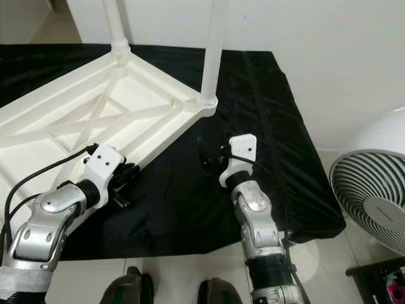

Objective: Building children table

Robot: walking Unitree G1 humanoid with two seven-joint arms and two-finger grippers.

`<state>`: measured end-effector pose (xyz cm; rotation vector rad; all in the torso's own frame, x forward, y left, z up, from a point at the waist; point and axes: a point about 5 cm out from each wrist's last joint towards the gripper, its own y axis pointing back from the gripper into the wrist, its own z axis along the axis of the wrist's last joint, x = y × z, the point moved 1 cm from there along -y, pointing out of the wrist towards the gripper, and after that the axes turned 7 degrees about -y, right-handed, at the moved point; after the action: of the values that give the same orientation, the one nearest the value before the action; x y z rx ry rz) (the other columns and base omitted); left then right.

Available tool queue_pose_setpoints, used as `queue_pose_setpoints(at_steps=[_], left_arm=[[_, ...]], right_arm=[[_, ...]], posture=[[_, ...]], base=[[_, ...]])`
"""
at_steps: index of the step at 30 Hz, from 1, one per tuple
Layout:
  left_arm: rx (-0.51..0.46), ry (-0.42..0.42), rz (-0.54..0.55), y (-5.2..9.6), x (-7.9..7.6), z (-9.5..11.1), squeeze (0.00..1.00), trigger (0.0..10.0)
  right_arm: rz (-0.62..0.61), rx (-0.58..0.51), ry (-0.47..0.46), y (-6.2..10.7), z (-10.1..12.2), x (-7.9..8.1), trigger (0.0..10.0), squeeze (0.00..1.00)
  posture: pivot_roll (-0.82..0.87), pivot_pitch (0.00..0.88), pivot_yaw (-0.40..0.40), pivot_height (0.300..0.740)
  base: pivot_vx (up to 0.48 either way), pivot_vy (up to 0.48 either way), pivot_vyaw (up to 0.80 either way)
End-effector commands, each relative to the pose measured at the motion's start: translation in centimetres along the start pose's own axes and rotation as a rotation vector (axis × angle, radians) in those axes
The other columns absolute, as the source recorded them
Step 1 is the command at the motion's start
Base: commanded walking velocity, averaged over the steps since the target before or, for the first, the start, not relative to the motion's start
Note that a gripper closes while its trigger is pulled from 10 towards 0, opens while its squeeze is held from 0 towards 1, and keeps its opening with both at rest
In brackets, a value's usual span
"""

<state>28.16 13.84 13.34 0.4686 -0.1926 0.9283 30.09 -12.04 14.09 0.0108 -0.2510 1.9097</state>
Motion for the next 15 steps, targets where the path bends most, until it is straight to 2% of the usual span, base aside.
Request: queue_pose_setpoints(at_steps=[1,5,11,15], left_arm=[[0.088,0.003,0.239,-0.7,1.0,-1.5,0.00,0.0],[0.075,-0.003,0.240,-1.7,1.4,-1.0,0.00,0.0],[0.079,-0.045,0.252,-2.1,2.4,-1.3,0.00,0.2],[0.078,-0.056,0.261,-2.2,3.2,-1.3,0.00,0.0]], right_arm=[[-0.007,0.004,-0.009,0.0,-0.1,-0.1,10.0,0.00],[-0.014,-0.003,-0.009,-0.1,0.1,-0.1,10.0,0.00],[-0.027,-0.010,-0.012,-0.1,0.2,-0.2,10.0,0.00],[-0.030,-0.011,-0.014,-0.1,0.3,-0.1,10.0,0.00]], posture=[[0.02,0.075,-0.040,0.740],[0.02,0.077,-0.035,0.740],[0.01,0.086,-0.032,0.740],[0.01,0.092,-0.032,0.740]], base=[[0.000,0.000,0.00],[0.000,0.000,0.00],[0.000,0.000,0.00],[0.000,0.000,0.00]])
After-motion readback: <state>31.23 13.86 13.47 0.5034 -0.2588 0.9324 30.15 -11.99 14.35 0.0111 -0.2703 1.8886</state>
